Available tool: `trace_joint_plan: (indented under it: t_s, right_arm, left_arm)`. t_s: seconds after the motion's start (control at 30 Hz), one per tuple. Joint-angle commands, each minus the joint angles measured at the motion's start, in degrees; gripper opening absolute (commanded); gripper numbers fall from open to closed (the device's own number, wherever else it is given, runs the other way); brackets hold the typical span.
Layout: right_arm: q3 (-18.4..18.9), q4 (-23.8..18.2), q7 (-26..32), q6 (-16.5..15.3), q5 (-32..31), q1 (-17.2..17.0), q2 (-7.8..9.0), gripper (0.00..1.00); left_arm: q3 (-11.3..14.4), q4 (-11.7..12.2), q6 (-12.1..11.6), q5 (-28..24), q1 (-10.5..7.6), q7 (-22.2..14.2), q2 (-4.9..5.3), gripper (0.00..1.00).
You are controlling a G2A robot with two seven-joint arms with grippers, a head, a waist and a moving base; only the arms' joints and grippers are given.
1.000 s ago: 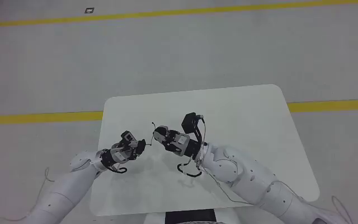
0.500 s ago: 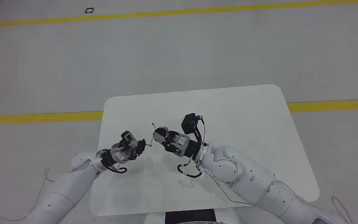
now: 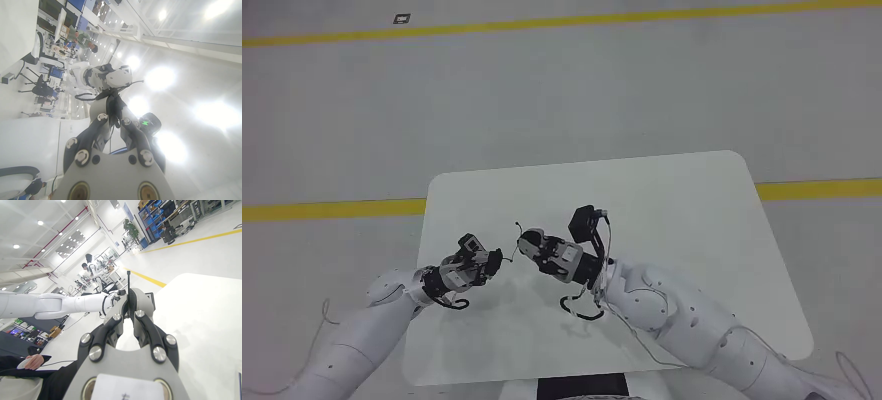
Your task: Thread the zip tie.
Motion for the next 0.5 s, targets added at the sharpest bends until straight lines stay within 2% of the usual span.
trace_joint_plan:
  t_s: [0.0, 0.47]
  right_arm:
    - [-0.42, 0.02, -0.43, 0.00, -0.22, 0.14, 0.14, 0.00]
    - [-2.80, 0.81, -3.43, 0.00, -0.38, 1.16, 1.85, 0.00]
  left_arm:
    - [0.00, 0.00, 0.00, 0.00, 0.00, 0.00, 0.00, 0.00]
    - [0.00, 0.00, 0.00, 0.00, 0.00, 0.00, 0.00, 0.00]
